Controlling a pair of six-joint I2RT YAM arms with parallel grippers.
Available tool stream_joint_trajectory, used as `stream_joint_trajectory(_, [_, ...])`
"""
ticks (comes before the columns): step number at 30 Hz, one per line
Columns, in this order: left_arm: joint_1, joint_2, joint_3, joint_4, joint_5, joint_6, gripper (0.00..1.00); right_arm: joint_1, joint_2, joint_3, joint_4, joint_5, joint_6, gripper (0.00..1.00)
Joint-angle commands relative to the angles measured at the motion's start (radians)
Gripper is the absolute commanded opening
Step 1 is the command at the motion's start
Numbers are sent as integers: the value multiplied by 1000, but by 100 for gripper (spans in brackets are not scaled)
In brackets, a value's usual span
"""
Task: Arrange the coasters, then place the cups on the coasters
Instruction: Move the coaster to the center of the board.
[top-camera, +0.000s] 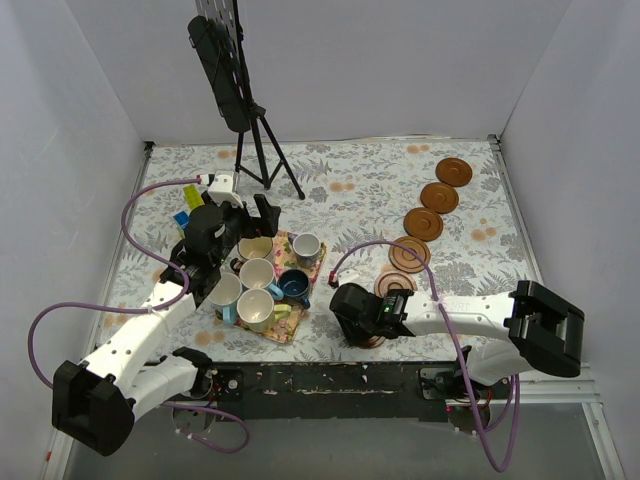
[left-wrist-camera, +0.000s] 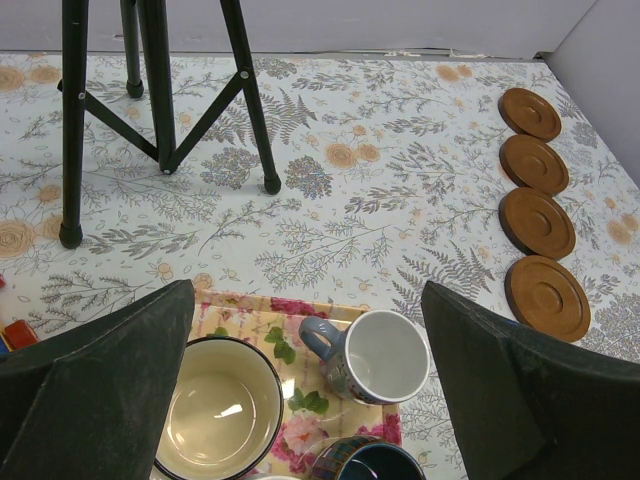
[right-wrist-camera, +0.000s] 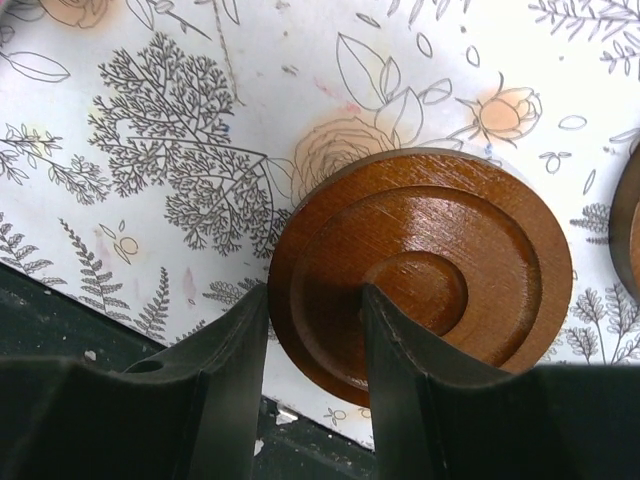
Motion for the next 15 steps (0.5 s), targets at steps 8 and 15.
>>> stream_joint_trajectory(8, [-3, -21, 1, 3, -2, 9, 98, 11, -47, -78, -152, -46, 150, 42])
stream_joint_trajectory(15, [-3, -21, 1, 3, 0, 9, 98, 19, -102, -117, -172, -40, 201, 42])
